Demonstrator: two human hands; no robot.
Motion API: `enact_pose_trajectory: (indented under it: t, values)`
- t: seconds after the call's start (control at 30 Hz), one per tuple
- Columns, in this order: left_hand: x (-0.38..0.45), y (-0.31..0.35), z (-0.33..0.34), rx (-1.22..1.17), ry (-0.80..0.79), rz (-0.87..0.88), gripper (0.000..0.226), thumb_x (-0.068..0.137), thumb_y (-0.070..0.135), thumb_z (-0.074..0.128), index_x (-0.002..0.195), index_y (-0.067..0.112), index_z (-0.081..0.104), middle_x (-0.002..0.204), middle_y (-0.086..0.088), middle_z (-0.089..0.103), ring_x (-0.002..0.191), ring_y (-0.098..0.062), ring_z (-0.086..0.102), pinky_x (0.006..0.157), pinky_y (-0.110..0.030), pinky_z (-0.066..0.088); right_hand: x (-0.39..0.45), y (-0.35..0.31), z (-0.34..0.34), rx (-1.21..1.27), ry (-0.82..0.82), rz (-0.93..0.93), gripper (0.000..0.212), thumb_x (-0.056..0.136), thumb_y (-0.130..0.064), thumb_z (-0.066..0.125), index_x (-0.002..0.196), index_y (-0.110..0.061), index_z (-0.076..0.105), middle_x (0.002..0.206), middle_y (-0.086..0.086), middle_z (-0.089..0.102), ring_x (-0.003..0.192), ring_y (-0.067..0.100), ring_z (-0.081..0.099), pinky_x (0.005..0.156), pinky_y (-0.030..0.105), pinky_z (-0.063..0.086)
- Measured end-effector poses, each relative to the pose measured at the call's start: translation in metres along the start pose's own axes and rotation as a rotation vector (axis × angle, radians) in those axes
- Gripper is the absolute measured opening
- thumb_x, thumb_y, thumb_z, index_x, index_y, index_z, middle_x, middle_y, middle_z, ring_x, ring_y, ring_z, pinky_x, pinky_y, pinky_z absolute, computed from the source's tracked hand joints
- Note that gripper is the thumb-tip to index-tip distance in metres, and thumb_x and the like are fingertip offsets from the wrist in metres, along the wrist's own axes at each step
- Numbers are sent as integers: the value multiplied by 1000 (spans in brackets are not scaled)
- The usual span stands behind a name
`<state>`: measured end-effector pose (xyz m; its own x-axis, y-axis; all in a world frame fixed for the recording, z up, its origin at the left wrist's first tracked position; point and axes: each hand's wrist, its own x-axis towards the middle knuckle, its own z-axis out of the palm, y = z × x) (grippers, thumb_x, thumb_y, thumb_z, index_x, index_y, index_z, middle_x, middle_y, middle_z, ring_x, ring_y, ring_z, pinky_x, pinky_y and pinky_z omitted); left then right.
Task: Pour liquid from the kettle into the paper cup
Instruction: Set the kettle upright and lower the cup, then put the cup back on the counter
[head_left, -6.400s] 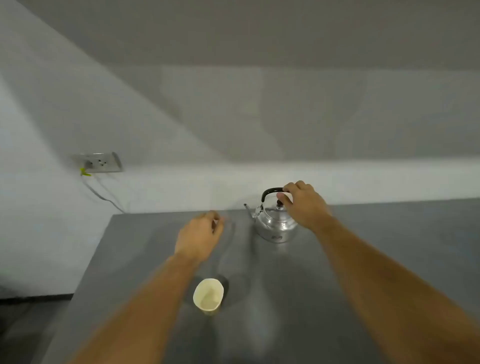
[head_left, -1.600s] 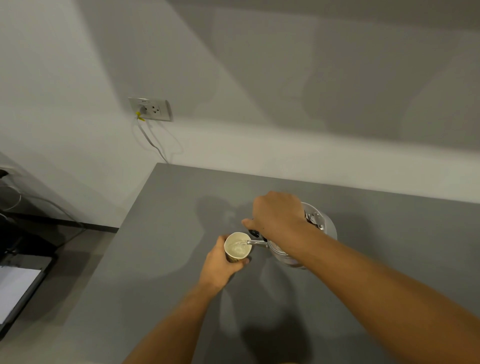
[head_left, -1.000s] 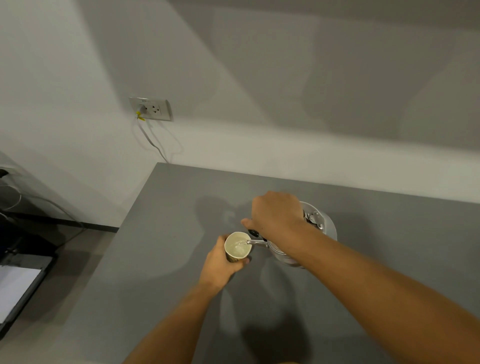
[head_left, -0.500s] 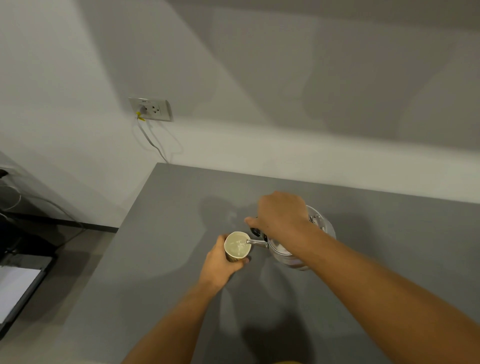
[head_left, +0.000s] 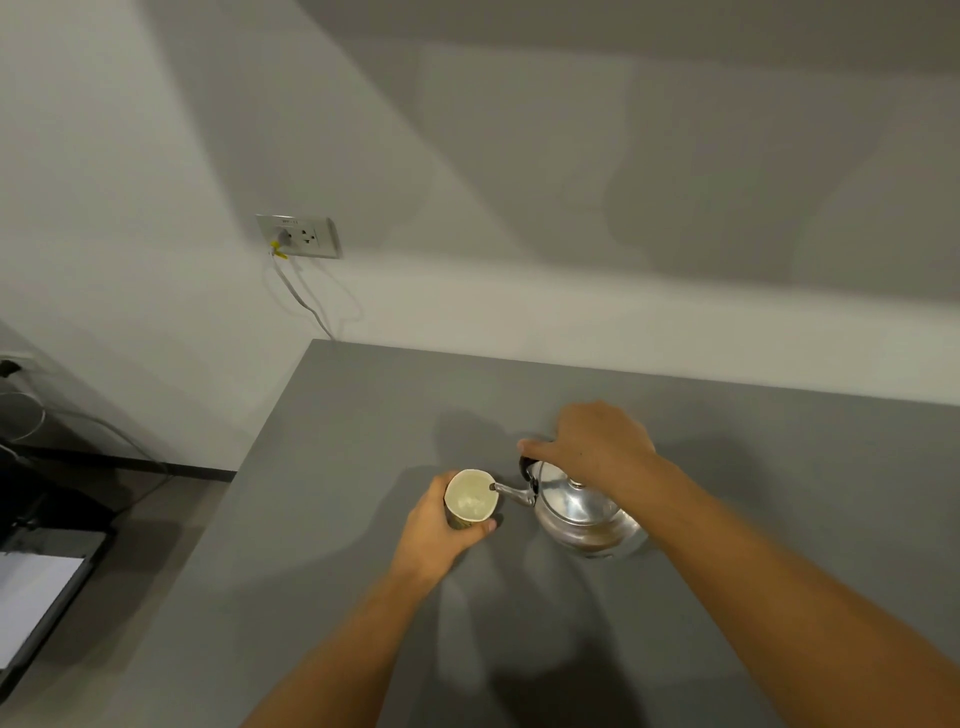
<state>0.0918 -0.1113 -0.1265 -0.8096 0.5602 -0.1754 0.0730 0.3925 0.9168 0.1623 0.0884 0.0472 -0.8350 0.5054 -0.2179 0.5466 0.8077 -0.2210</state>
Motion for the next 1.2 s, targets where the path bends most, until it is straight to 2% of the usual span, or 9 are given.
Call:
enact_pose_trajectory:
  t: [0.23, 0.33, 0.43, 0.57, 0.67, 0.77, 0.9, 1.0, 1.2]
  values:
    - [-3, 6, -6, 40, 29, 43, 65, 66, 64, 85, 121, 41, 59, 115, 23, 71, 109, 0, 67, 92, -24, 52, -5, 27, -3, 140, 3, 17, 62, 81, -68, 64, 50, -17, 48, 48, -1, 56, 50, 20, 53, 47, 30, 34]
    - [-1, 10, -7, 27, 65, 47, 43, 78, 66, 75, 116, 50, 61, 115, 22, 71, 108, 1, 68, 94, -27, 53, -5, 41, -4, 200, 19, 20, 65, 81, -68, 64, 46, -17, 44, 42, -4, 47, 44, 17, 46, 45, 30, 31]
    - [10, 20, -6, 24, 96, 43, 25, 80, 68, 65, 105, 69, 59, 117, 23, 69, 110, 9, 64, 92, -16, 46, 2, 61, -9, 267, 39, 47, 69, 79, -71, 65, 43, -17, 38, 36, -6, 34, 36, 15, 36, 44, 30, 30]
    - [62, 42, 7, 43, 54, 22, 35, 93, 54, 65, 122, 35, 63, 128, 7, 69, 119, -9, 65, 101, -32, 50, 38, 111, -23, 358, 98, 122, 68, 77, -74, 63, 50, -17, 37, 44, -3, 32, 40, 16, 31, 48, 32, 29]
    - [85, 48, 3, 92, 64, 3, 26, 96, 54, 60, 116, 38, 61, 123, 11, 69, 116, -10, 65, 94, -28, 47, 61, 127, -33, 375, 126, 115, 69, 80, -75, 60, 53, -16, 36, 47, 0, 31, 42, 17, 30, 48, 33, 27]
    - [106, 54, 1, 131, 79, -18, 33, 98, 56, 56, 119, 32, 64, 113, 10, 69, 109, -11, 64, 91, -28, 44, 87, 138, -40, 391, 164, 161, 70, 88, -71, 51, 53, -13, 36, 45, 0, 34, 42, 17, 37, 47, 31, 33]
    - [121, 69, -5, 167, 109, 6, 38, 102, 54, 49, 120, 26, 67, 104, 9, 70, 102, -15, 64, 89, -29, 42, 112, 142, -46, 368, 220, 202, 56, 94, -41, 50, 47, -13, 35, 42, 1, 38, 45, 22, 40, 46, 30, 32]
    - [135, 83, -4, 200, 90, 28, 41, 105, 51, 43, 120, 22, 67, 105, 3, 75, 101, -19, 67, 87, -32, 45, 134, 145, -48, 369, 224, 236, 48, 88, -30, 51, 46, -14, 34, 42, 1, 37, 44, 20, 36, 45, 30, 28]
    - [165, 100, 9, 233, 51, 47, 40, 108, 44, 40, 120, 17, 67, 112, -2, 77, 107, -24, 71, 97, -40, 52, 176, 154, -45, 427, 183, 271, 42, 86, -28, 51, 49, -13, 36, 45, 0, 37, 45, 19, 35, 47, 30, 28]
